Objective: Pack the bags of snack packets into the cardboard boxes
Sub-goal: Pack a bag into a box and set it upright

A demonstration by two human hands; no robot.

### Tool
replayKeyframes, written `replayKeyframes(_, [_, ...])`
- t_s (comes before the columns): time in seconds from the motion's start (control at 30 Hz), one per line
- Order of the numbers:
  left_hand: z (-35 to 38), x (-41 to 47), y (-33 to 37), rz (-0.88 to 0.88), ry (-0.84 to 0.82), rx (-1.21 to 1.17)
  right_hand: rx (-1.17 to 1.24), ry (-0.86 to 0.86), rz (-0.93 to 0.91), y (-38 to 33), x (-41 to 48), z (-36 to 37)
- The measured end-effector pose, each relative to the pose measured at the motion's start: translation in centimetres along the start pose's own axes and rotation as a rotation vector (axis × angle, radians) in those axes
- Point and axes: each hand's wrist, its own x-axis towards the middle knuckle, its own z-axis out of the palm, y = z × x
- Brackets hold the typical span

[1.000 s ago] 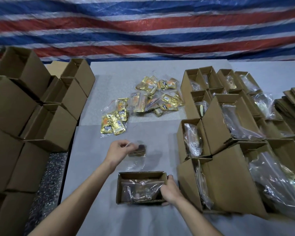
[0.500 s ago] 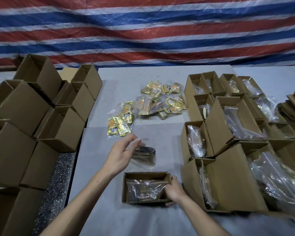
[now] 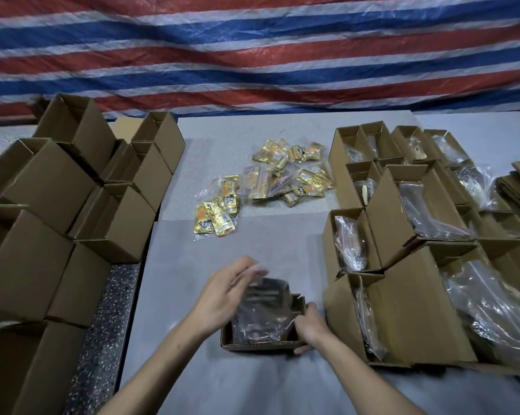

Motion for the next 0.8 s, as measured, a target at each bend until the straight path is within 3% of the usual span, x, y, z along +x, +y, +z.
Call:
replayKeyframes(0.2, [1.0,-0.3,-4.0,0.251,-0.123,0.138,0.002,0.016,-0.028,0.0,0.3,0.1])
replayKeyframes(0.3, [1.8,-0.5,-6.0,0.324,-0.26,0.402,-0.014,0.029,-0.033,0.0,0.4,0.2])
replayKeyframes(0.37, [2.3,-0.8,-7.2,0.207,-0.335,0.633,-0.018,0.021,-0.022,0.0,0.4,0.1])
replayKeyframes(0.47, [3.1,-1.1,-8.4,-0.061,-0.365,0.622,-0.036,0.009,-0.016,0.0,0.3,0.1])
replayKeyframes(0.63, [4.2,-0.5,-8.4,-0.151,-0.387,0.526,-0.038,0.031,-0.031,0.0,0.3,0.2])
replayKeyframes(0.8, [6.5,-0.2,-8.9,-0.277,-0.471,0.702,-0.034,0.036,-0.037,-0.2,0.3,0.3])
